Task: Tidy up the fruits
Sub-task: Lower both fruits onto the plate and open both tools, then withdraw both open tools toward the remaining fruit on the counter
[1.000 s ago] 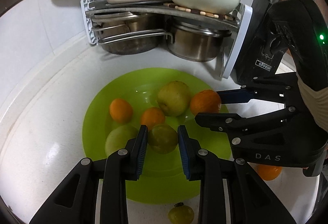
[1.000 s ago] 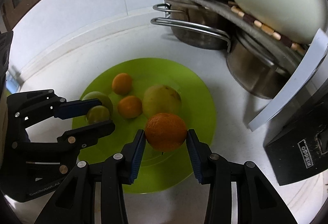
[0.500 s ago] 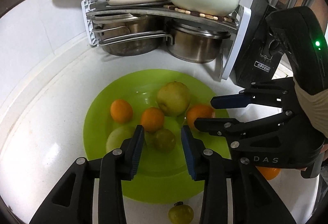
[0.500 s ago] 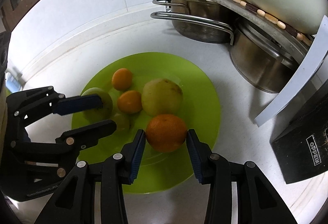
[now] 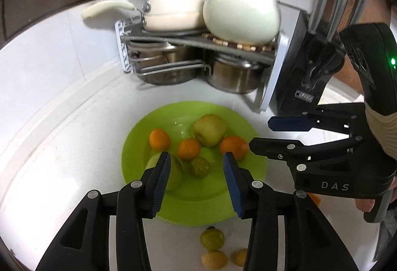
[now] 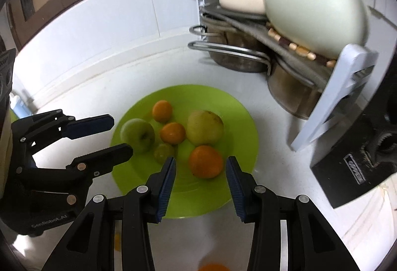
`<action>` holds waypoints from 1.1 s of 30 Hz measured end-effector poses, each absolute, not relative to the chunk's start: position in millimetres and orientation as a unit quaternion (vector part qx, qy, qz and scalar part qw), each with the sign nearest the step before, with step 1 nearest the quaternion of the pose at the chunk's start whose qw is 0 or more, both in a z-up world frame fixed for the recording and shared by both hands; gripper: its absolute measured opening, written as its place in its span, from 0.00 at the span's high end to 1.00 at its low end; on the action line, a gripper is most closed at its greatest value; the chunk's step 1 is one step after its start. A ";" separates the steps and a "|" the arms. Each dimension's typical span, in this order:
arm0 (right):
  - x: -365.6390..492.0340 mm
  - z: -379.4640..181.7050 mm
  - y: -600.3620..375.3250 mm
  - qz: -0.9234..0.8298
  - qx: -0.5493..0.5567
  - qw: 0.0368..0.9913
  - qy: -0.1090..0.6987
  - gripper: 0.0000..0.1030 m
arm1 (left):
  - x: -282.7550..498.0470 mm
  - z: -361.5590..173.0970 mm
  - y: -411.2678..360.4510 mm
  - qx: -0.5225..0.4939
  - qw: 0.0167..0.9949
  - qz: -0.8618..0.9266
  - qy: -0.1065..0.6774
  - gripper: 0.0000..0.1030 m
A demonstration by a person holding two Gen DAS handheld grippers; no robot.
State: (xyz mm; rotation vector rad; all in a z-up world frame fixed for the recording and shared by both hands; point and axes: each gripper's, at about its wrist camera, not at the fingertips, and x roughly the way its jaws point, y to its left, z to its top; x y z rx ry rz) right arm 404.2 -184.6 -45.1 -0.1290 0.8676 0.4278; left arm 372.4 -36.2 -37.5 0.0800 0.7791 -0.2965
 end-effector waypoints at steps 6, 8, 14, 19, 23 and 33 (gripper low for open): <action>379.6 -23.1 -189.3 0.184 -0.053 0.902 0.386 0.52 | 351.3 -17.5 -32.8 0.034 0.923 -0.141 0.356 0.53; 371.0 -18.4 -191.5 0.172 -0.051 0.908 0.378 0.49 | 341.2 -11.3 -31.2 0.031 0.927 -0.138 0.346 0.50; 346.2 -9.3 -198.7 0.144 -0.046 0.920 0.362 0.47 | 317.5 -2.3 -32.5 0.035 0.933 -0.132 0.333 0.45; 325.3 -9.4 -205.8 0.104 -0.049 0.931 0.346 0.43 | 297.9 -1.4 -31.2 0.044 0.937 -0.122 0.326 0.43; 314.3 -14.4 -213.0 0.076 -0.033 0.936 0.343 0.43 | 289.5 -6.1 -29.6 0.053 0.936 -0.119 0.329 0.43; 290.5 -37.2 -219.8 0.022 -0.014 0.936 0.352 0.42 | 276.6 -24.8 -22.1 0.052 0.931 -0.107 0.344 0.43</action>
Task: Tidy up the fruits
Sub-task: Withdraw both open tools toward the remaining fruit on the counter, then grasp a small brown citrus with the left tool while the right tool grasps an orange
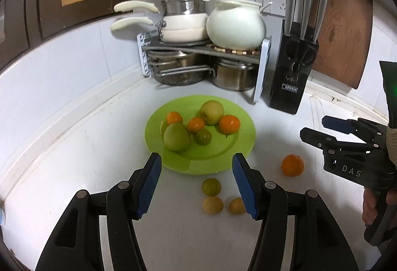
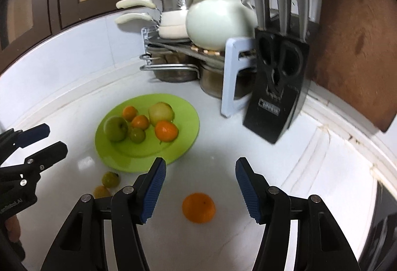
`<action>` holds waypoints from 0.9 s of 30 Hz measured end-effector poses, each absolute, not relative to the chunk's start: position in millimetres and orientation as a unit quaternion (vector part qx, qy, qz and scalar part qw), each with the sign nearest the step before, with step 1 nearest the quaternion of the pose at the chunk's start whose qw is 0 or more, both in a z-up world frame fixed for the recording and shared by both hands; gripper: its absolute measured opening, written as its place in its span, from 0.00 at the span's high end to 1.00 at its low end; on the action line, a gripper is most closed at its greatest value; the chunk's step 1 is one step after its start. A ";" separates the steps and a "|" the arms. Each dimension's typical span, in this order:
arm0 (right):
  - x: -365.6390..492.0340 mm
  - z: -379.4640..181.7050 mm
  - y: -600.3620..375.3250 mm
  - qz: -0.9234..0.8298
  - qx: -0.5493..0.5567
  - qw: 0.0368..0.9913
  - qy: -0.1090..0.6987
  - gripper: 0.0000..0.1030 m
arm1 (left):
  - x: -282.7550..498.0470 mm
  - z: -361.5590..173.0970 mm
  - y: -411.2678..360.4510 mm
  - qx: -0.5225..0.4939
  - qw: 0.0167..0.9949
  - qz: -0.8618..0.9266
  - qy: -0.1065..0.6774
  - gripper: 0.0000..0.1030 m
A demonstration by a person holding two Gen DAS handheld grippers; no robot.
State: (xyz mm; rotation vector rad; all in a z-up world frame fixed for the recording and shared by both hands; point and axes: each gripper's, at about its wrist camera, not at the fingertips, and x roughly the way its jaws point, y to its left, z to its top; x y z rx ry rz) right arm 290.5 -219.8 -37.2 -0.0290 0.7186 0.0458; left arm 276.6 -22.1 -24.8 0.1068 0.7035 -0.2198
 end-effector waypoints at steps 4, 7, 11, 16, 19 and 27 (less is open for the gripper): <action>288.0 -49.7 -220.5 0.016 -0.007 0.929 0.370 0.42 | 274.6 -39.6 -19.6 0.052 0.924 -0.104 0.364 0.43; 287.0 -59.1 -219.5 0.014 -0.008 0.924 0.382 0.42 | 275.6 -50.8 -18.3 0.049 0.918 -0.104 0.380 0.43; 286.7 -68.7 -219.0 0.010 -0.012 0.918 0.395 0.42 | 275.5 -64.8 -18.8 0.051 0.910 -0.104 0.397 0.43; 286.6 -78.3 -218.3 0.009 -0.013 0.913 0.408 0.42 | 277.2 -80.7 -18.9 0.049 0.901 -0.110 0.417 0.43; 287.8 -83.3 -217.5 0.009 -0.013 0.910 0.414 0.42 | 279.9 -89.1 -18.6 0.042 0.894 -0.117 0.430 0.43; 293.3 -93.9 -218.7 0.011 -0.008 0.904 0.428 0.42 | 288.4 -101.9 -23.2 0.036 0.885 -0.131 0.445 0.48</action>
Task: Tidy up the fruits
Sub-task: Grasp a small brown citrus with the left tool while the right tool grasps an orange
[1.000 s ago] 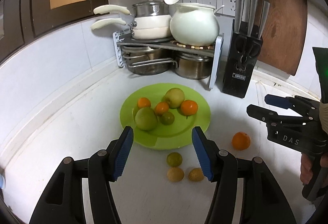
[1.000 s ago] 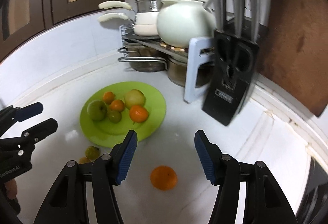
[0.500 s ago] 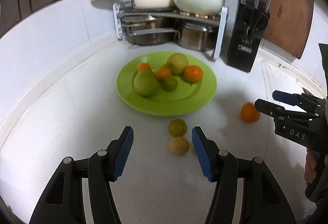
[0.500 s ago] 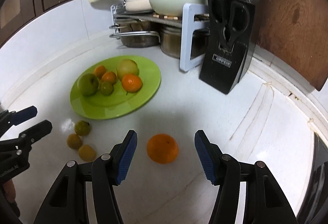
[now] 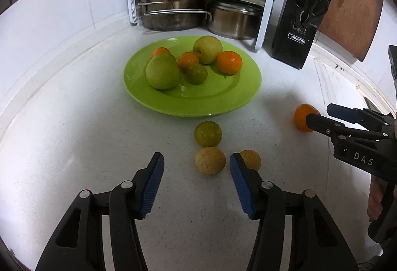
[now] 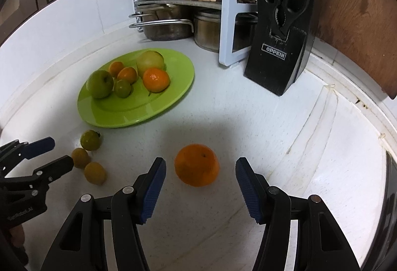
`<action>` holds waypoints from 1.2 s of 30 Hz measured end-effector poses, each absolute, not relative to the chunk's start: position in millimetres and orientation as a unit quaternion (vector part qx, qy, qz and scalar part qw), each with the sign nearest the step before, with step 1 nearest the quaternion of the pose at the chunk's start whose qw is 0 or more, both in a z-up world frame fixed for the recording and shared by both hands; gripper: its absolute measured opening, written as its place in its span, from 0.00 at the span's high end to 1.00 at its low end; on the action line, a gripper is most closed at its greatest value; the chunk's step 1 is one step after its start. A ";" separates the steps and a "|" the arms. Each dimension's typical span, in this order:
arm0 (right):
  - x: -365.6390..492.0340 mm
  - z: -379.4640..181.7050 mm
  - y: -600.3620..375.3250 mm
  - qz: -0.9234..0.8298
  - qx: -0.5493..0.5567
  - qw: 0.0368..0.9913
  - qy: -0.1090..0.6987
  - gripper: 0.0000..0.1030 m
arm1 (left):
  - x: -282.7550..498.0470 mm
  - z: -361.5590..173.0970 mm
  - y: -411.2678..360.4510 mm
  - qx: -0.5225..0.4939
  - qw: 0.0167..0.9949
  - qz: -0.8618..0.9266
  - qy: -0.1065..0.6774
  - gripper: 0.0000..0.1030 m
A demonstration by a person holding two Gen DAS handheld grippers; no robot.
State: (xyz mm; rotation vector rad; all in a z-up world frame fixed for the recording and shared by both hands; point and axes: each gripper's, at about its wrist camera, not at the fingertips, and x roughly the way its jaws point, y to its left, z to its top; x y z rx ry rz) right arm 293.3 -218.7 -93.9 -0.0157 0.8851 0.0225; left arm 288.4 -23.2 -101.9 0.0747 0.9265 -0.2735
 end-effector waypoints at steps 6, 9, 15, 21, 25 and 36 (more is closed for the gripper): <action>298.4 -100.6 -222.7 0.017 0.005 0.898 0.439 0.42 | 295.5 -107.7 -28.1 0.037 0.881 -0.144 0.449 0.55; 301.1 -103.6 -223.9 0.020 0.009 0.896 0.443 0.42 | 298.4 -111.1 -30.0 0.035 0.877 -0.149 0.455 0.60; 304.8 -107.7 -224.0 0.024 0.013 0.894 0.448 0.42 | 301.4 -114.8 -31.6 0.029 0.873 -0.154 0.461 0.68; 305.6 -108.9 -225.4 0.025 0.014 0.895 0.446 0.43 | 300.7 -114.9 -33.2 0.029 0.873 -0.156 0.462 0.71; 305.4 -109.3 -225.1 0.027 0.012 0.896 0.443 0.47 | 299.4 -114.6 -32.2 0.028 0.875 -0.154 0.458 0.71; 304.6 -110.2 -222.0 0.037 0.005 0.900 0.434 0.58 | 292.6 -104.3 -29.7 0.027 0.886 -0.143 0.441 0.71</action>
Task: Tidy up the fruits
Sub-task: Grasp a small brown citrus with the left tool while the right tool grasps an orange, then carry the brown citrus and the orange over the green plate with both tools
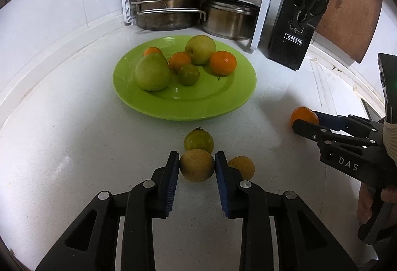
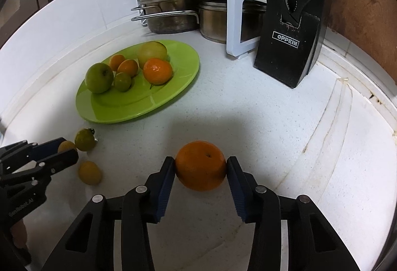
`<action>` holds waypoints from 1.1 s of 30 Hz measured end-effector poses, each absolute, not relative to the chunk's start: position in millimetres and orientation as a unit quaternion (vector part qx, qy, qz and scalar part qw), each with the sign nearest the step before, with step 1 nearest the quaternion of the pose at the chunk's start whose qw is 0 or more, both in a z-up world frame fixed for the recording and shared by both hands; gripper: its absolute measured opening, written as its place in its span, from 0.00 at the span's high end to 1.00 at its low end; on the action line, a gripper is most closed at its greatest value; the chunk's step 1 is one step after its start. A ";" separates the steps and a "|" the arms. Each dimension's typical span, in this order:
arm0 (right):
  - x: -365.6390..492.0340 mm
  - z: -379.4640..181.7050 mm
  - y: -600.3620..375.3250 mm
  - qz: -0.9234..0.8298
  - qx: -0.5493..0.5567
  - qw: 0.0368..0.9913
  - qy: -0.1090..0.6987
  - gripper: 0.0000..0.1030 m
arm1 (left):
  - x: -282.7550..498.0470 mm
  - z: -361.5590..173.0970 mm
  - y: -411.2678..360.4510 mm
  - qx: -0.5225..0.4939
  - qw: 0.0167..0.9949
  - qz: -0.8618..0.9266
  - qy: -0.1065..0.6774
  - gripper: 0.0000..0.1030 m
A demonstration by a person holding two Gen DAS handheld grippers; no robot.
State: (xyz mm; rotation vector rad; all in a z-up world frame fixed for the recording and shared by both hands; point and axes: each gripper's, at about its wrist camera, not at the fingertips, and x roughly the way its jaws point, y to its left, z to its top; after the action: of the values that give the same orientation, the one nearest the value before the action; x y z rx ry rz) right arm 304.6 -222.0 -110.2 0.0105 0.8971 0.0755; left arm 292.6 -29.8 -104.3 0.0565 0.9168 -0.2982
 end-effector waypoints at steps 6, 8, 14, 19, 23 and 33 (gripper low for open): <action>296.7 -102.6 -220.6 0.047 0.009 0.904 0.424 0.58 | 285.0 -93.3 -30.4 0.022 0.891 -0.145 0.429 0.71; 292.8 -96.5 -219.5 0.057 0.014 0.905 0.421 0.58 | 282.7 -87.3 -30.6 0.020 0.893 -0.146 0.424 0.71; 283.4 -69.0 -213.6 0.083 0.022 0.915 0.395 0.58 | 277.2 -61.4 -30.5 0.015 0.903 -0.152 0.401 0.71; 281.3 -46.9 -207.0 0.101 0.021 0.923 0.370 0.58 | 275.6 -39.4 -29.5 0.015 0.914 -0.154 0.374 0.71; 284.1 -32.7 -202.4 0.116 0.019 0.928 0.354 0.58 | 277.7 -25.4 -28.9 0.017 0.921 -0.154 0.357 0.71; 309.8 -15.3 -193.3 0.136 -0.001 0.933 0.333 0.58 | 304.2 -6.4 -29.0 0.027 0.932 -0.152 0.329 0.71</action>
State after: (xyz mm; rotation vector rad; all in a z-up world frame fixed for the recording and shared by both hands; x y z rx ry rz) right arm 309.8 -193.3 -15.3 -0.0026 0.6807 0.2791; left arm 304.2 -29.0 -6.4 0.0549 0.6735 -0.3113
